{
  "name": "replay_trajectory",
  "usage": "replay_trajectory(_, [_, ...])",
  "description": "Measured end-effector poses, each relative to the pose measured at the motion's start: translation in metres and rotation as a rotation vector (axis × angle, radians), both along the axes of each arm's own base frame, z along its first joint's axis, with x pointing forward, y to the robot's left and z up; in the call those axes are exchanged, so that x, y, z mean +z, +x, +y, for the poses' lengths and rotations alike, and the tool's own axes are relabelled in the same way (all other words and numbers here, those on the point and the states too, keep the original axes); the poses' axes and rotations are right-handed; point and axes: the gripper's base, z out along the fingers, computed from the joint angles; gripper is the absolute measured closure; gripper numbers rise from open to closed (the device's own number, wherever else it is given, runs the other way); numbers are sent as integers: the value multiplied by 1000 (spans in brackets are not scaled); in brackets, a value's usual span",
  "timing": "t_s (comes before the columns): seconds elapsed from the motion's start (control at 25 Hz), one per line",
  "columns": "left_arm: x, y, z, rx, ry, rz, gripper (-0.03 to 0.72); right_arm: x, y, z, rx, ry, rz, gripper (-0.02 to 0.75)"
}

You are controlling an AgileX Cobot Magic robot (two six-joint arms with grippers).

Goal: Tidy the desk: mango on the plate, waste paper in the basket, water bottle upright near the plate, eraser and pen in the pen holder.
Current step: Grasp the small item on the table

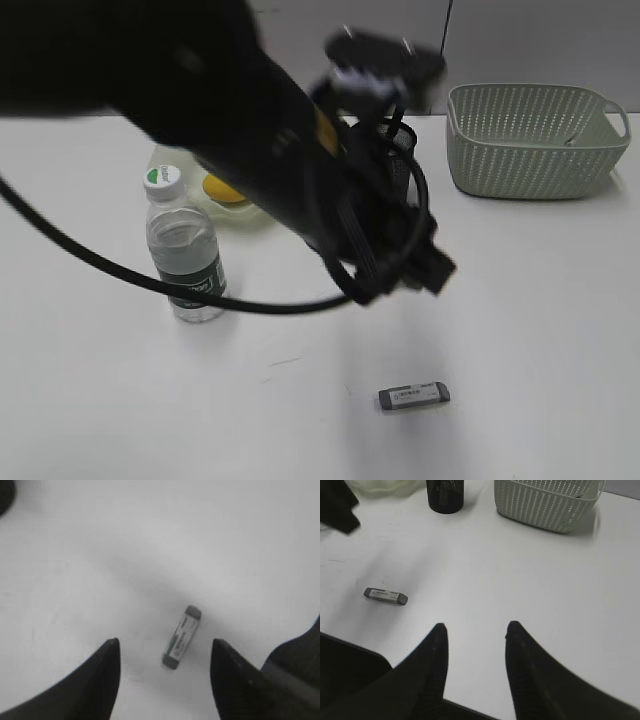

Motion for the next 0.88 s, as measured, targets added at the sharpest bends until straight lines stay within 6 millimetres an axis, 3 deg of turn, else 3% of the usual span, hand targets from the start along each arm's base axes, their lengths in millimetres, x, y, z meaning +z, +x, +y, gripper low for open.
replay_trajectory(0.12, [-50, -2, -24, -180, 163, 3, 209, 0, 0, 0, 0, 1, 0, 419])
replay_trajectory(0.2, [-67, -8, -36, -285, 209, -8, 183, 0, 0, 0, 0, 1, 0, 421])
replay_trajectory(0.56, [-101, -9, -52, -402, 222, -66, 204, 0, 0, 0, -1, 2, 1, 427])
replay_trajectory(0.88, [-128, -6, -57, -413, 224, -83, 340, 0, 0, 0, -1, 2, 1, 427])
